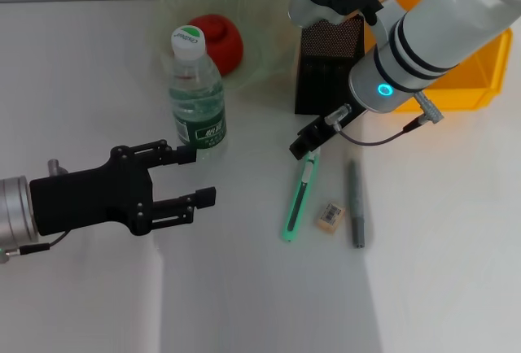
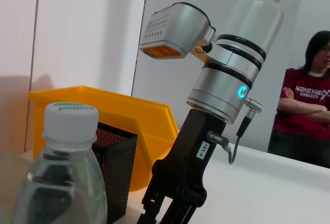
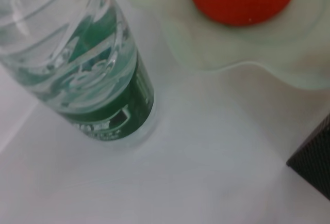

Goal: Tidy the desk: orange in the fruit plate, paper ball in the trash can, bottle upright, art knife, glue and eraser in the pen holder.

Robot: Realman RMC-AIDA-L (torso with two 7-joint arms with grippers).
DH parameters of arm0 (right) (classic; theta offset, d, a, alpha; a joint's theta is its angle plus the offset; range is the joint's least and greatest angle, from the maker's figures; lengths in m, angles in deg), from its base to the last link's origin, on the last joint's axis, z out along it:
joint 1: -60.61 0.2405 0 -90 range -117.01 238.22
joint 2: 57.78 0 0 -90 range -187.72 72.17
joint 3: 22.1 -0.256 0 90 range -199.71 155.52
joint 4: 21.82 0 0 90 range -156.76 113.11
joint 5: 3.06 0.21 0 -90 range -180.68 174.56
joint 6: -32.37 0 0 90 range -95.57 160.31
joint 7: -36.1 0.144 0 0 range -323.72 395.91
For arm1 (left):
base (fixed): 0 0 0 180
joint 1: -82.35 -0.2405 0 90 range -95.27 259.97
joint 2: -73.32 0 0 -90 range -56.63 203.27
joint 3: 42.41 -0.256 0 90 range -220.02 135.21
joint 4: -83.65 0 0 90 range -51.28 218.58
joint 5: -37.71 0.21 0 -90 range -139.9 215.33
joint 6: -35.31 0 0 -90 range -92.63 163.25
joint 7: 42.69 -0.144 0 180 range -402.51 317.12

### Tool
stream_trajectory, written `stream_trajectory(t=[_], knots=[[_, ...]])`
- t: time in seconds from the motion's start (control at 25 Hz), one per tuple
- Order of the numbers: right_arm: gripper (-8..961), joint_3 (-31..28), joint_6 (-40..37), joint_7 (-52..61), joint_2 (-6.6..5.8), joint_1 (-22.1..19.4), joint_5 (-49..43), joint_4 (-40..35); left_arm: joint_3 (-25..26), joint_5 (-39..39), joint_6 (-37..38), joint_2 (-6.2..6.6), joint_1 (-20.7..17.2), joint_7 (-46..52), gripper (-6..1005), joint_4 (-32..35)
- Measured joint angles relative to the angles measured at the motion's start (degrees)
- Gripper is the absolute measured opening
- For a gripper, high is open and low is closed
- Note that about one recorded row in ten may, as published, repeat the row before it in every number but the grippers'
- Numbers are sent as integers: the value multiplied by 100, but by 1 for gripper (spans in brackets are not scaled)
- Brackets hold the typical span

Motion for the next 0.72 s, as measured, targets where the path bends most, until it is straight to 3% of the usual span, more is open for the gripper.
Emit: stream_trajectory(t=[0.12,0.72], knots=[[457,5,13,135,0,-14,11,-90,1,0,-3,0,5,0,716,0],[508,40,6,765,-2,-358,-20,-426,-40,9,-131,0,70,-9,716,0]])
